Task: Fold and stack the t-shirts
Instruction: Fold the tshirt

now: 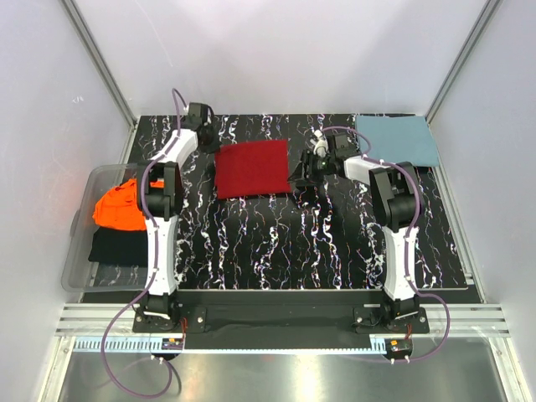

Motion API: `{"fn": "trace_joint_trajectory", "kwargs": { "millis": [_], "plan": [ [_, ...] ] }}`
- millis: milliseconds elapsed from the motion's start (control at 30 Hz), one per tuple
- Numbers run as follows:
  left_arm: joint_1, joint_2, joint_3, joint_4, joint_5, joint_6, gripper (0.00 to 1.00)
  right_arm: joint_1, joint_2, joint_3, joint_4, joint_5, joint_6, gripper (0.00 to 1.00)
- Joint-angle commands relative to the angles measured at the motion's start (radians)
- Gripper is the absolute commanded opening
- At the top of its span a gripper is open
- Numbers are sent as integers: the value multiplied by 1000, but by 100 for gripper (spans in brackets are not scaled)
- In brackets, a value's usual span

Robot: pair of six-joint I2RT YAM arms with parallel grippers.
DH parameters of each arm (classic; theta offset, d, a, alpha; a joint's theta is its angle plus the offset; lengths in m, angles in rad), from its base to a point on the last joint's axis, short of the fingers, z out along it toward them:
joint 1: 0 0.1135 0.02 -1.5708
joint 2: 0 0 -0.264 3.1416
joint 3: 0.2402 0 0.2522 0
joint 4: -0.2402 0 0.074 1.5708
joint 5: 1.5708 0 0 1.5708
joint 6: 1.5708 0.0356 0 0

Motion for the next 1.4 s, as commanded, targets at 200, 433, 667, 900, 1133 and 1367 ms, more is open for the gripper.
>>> {"fn": "trace_joint_trajectory", "kwargs": {
  "millis": [200,433,667,900,1133,1367],
  "plan": [
    [7,34,56,26,12,17,0,58,68,87,44,22,40,61],
    [33,44,59,27,17,15,0,63,80,72,66,44,57,28],
    [39,12,55,32,36,-14,0,63,6,-43,90,101,83,0],
    [8,-111,-146,56,190,-57,0,98,-184,-339,90,178,200,0],
    [-44,-176,-298,73,282,-45,0,120,-354,-523,121,264,232,29],
    [-44,-197,-326,70,285,-5,0,66,-336,-453,121,261,206,56]
  ]
}}
